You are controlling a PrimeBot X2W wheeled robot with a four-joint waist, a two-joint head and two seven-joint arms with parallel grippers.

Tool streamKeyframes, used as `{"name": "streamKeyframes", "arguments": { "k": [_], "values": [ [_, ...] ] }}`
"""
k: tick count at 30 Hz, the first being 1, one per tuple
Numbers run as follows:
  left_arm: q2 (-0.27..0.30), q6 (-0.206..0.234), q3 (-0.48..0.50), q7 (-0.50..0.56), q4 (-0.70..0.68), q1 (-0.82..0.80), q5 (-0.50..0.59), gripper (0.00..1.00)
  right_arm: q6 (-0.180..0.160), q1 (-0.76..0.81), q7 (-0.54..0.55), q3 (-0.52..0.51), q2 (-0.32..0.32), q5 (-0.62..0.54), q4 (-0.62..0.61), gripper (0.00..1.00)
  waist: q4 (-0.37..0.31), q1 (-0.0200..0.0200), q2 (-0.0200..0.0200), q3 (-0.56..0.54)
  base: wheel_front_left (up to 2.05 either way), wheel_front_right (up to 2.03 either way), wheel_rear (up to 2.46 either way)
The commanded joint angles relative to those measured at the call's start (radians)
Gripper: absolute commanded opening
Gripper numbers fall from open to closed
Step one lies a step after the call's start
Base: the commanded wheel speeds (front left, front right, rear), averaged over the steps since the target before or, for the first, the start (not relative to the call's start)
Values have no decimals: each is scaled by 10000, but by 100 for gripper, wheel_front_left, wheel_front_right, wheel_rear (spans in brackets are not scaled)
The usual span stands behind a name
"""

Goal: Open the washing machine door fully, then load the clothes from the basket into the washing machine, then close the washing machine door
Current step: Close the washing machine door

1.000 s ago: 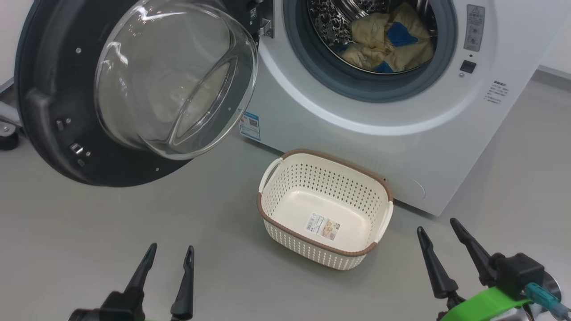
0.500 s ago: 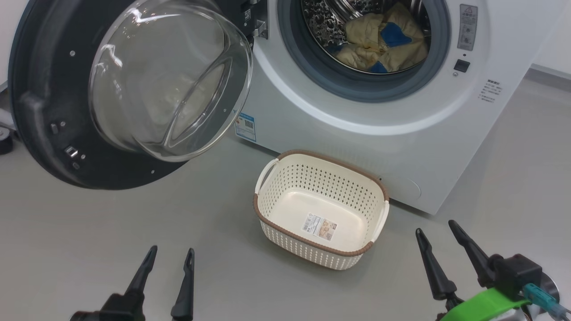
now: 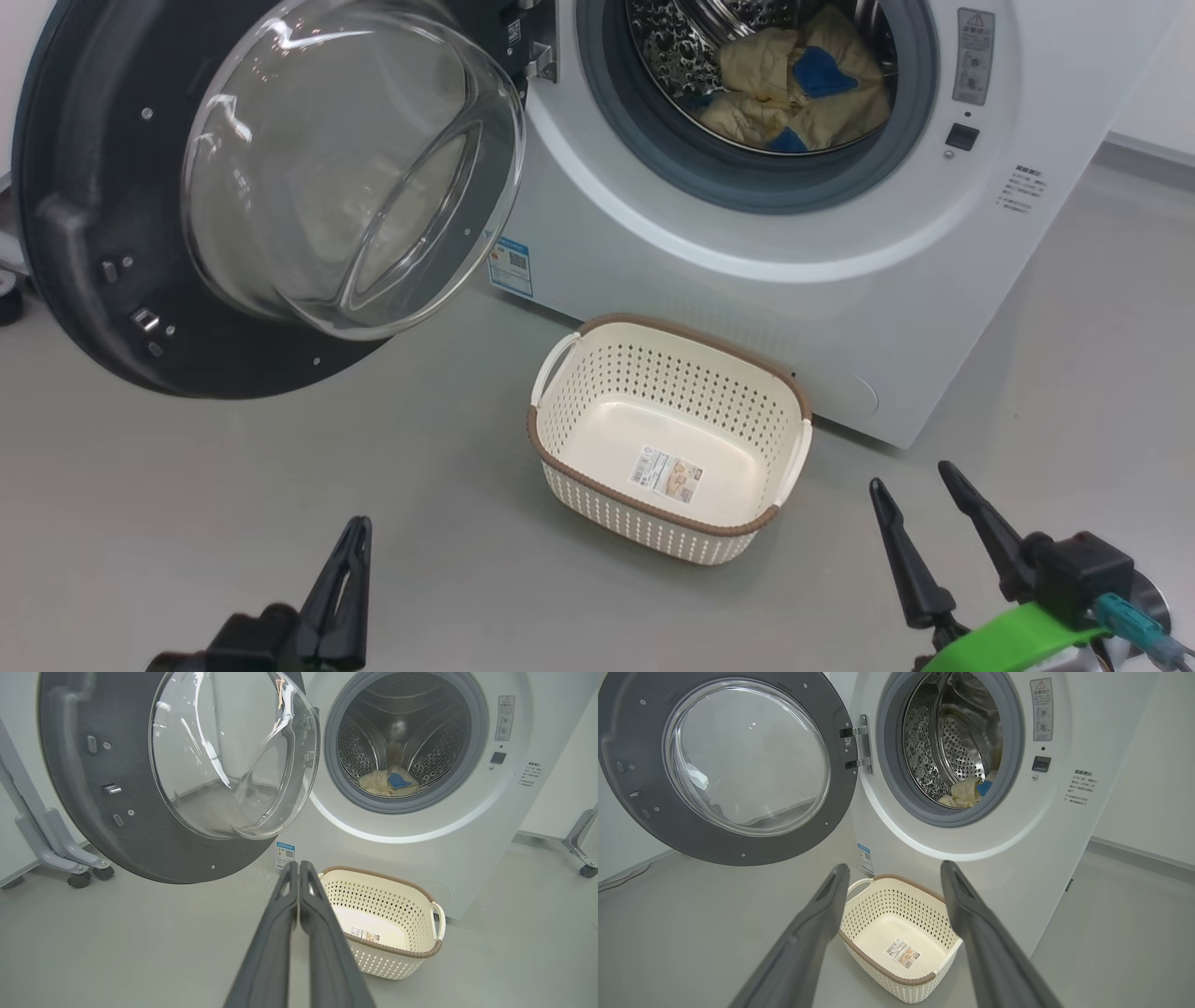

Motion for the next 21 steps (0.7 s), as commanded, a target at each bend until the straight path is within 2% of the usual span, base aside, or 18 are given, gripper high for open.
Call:
{"name": "streamKeyframes", "arguments": {
  "k": [1,5,10,13,18,21],
  "values": [
    [224,2448,450,-115,-355,-434,-26,0,-29,-218,13,209,-102,50,-369,100,-3,0,0,9,0,0,0],
    [161,2247,571,-128,-477,-557,-149,0,-29,-246,32,191,-102,34,-392,100,-20,0,0,78,0,0,0],
    [-106,1505,1253,-149,-1164,-790,-553,0,-29,-271,69,126,-102,20,-441,100,-12,0,0,165,0,0,0],
    [-299,863,1851,-151,-1606,-892,-791,0,-29,-293,90,100,-102,2,-479,100,-11,0,0,216,0,0,0],
    [-860,-587,3185,-153,-2077,-1133,-1970,0,-29,-327,126,60,-102,-31,-566,100,-16,0,0,320,0,0,0],
    [-981,-1372,3990,-153,-2052,-1412,-2671,0,-29,-381,157,66,-102,-53,-610,100,-42,0,0,416,0,0,0]
  ]
}}
